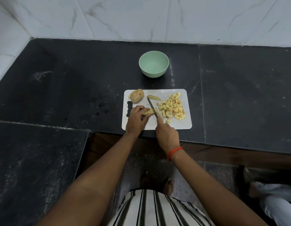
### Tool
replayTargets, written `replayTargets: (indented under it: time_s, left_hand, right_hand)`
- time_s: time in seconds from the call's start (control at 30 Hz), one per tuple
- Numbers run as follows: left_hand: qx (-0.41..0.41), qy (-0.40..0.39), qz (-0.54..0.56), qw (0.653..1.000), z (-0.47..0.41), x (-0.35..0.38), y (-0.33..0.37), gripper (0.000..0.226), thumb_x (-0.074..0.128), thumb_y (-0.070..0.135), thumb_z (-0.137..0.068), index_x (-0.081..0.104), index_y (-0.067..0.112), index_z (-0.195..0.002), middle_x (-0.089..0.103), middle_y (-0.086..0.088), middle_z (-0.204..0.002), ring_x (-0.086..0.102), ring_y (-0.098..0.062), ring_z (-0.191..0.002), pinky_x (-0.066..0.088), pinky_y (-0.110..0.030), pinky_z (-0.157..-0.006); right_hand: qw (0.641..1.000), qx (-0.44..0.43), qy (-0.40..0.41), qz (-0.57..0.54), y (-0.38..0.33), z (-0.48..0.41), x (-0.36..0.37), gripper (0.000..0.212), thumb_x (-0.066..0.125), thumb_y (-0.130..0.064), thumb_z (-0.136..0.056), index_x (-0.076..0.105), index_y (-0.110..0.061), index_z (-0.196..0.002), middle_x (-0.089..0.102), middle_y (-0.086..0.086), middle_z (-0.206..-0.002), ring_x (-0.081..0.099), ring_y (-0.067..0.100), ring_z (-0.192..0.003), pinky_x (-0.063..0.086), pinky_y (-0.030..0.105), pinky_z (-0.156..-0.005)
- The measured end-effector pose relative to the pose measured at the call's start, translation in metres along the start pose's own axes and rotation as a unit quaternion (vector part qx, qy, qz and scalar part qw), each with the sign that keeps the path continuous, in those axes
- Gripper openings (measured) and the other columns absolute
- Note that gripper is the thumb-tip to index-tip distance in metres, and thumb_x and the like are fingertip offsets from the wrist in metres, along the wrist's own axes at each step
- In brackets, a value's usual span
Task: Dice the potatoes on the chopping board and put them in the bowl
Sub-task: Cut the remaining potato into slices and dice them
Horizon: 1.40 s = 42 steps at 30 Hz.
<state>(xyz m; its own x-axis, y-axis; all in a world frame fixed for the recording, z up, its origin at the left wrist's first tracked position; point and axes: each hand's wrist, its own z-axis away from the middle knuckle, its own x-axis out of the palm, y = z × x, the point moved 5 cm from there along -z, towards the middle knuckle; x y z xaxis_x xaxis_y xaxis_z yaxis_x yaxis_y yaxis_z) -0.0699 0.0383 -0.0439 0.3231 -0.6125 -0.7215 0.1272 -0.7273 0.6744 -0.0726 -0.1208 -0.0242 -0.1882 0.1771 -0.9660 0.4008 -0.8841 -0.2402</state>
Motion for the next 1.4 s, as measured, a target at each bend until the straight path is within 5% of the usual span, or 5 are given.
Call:
replayTargets:
  time_s: [0.2,0.33,0.43,0.53,1.4]
  left_hand:
    - [-0.014,-0.005,0.006,1.0,0.0,0.001,0.002,0.03,0.068,0.026,-0.096,0.072,0.013,-0.123,0.06,-0.002,-0.119,0.05,-0.019,-0.115,0.046,-0.032,-0.096]
    - [-0.012,-0.003,0.019,1.0,-0.001,-0.001,0.0,0.033,0.07,0.028,-0.095,0.071,0.014,-0.125,0.059,0.0,-0.118,0.051,-0.017,-0.114,0.048,-0.035,-0.097]
    - [-0.015,-0.002,0.05,0.999,0.001,-0.003,-0.002,0.043,0.074,0.033,-0.092,0.067,0.014,-0.13,0.06,0.001,-0.119,0.052,-0.014,-0.115,0.045,-0.026,-0.098]
    - [-0.007,0.018,0.019,1.0,0.004,-0.004,-0.003,0.039,0.073,0.031,-0.093,0.07,0.01,-0.126,0.061,-0.002,-0.113,0.051,-0.017,-0.109,0.046,-0.031,-0.095]
    - [-0.019,0.027,-0.026,0.999,0.001,-0.002,-0.004,0.029,0.071,0.032,-0.094,0.076,0.014,-0.115,0.062,-0.003,-0.108,0.05,-0.019,-0.102,0.037,-0.024,-0.085]
  right_hand:
    - [1.0,0.002,0.022,0.018,0.013,0.041,0.007,0.032,0.067,-0.015,-0.09,0.043,-0.015,-0.111,0.059,0.008,-0.066,0.058,0.032,-0.042,0.026,0.029,-0.039]
    - [0.997,0.018,0.012,-0.069,0.029,0.069,0.008,0.012,0.038,-0.029,-0.104,0.04,-0.019,-0.11,0.063,0.006,-0.082,0.065,0.035,-0.064,0.048,0.041,-0.051]
    - [0.992,0.018,0.057,-0.109,0.029,0.063,0.0,0.013,0.034,-0.032,-0.105,0.036,-0.02,-0.099,0.062,0.009,-0.079,0.063,0.038,-0.06,0.048,0.041,-0.049]
    - [0.992,0.003,0.077,-0.105,0.016,0.036,-0.006,0.011,0.041,-0.025,-0.105,0.042,-0.014,-0.102,0.063,0.013,-0.08,0.063,0.041,-0.061,0.037,0.036,-0.048]
    - [1.0,-0.022,-0.001,0.0,0.009,0.035,0.005,0.028,0.04,-0.018,-0.103,0.042,-0.014,-0.131,0.065,0.012,-0.092,0.065,0.039,-0.069,0.035,0.036,-0.051]
